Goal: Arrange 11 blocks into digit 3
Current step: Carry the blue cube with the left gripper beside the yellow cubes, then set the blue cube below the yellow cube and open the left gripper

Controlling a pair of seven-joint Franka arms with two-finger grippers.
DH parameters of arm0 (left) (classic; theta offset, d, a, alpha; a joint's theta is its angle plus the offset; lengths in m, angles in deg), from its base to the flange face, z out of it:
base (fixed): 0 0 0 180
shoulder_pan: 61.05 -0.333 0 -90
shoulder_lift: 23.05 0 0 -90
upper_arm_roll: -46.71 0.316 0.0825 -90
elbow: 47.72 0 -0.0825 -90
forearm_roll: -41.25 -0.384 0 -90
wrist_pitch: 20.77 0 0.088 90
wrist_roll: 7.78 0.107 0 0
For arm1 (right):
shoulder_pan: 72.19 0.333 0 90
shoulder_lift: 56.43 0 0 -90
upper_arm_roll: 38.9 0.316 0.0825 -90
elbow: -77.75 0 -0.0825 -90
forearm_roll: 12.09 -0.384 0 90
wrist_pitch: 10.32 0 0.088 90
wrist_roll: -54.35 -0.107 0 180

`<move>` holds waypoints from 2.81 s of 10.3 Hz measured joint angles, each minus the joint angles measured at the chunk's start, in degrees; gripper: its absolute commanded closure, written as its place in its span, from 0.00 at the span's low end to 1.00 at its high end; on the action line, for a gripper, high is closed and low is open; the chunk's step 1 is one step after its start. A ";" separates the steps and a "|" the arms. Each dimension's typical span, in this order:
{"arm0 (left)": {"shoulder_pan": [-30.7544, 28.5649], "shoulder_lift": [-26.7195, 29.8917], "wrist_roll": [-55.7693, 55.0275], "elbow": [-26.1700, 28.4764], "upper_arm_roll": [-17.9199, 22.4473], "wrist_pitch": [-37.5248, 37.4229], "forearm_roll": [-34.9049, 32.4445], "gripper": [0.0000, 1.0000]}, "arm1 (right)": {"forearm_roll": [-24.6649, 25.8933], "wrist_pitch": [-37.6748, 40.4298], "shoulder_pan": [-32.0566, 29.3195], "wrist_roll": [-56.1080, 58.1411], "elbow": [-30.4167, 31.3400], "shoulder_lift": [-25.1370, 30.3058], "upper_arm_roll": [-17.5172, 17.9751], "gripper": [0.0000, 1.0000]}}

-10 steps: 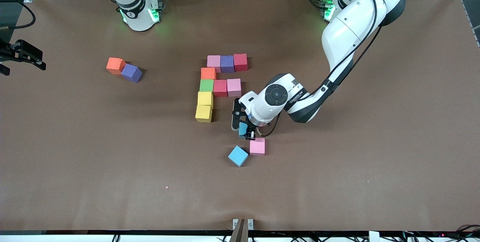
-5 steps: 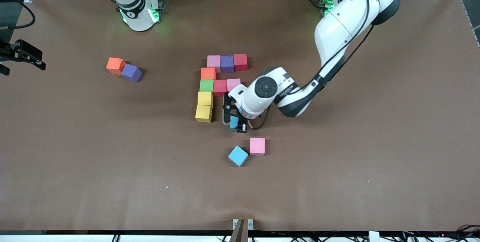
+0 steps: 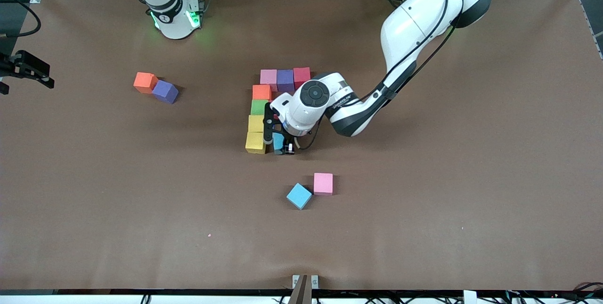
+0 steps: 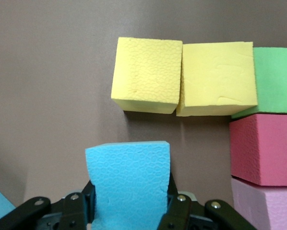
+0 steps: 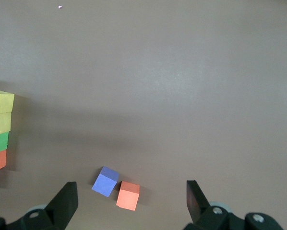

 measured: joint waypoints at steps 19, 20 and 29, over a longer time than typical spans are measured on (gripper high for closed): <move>6.11 -2.12 3.33 -1.48 5.99 7.78 0.05 0.48 | -3.99 -1.66 -0.41 -2.05 -0.27 -0.27 -0.61 0.00; 6.24 -2.14 3.32 -1.48 6.04 7.78 0.08 0.48 | -3.99 -1.71 -0.42 -6.20 -0.39 -0.26 -0.58 0.00; 6.43 -2.43 2.76 -1.48 6.13 7.79 0.16 0.41 | -3.66 2.94 -0.32 -12.50 -4.65 -0.09 0.43 0.00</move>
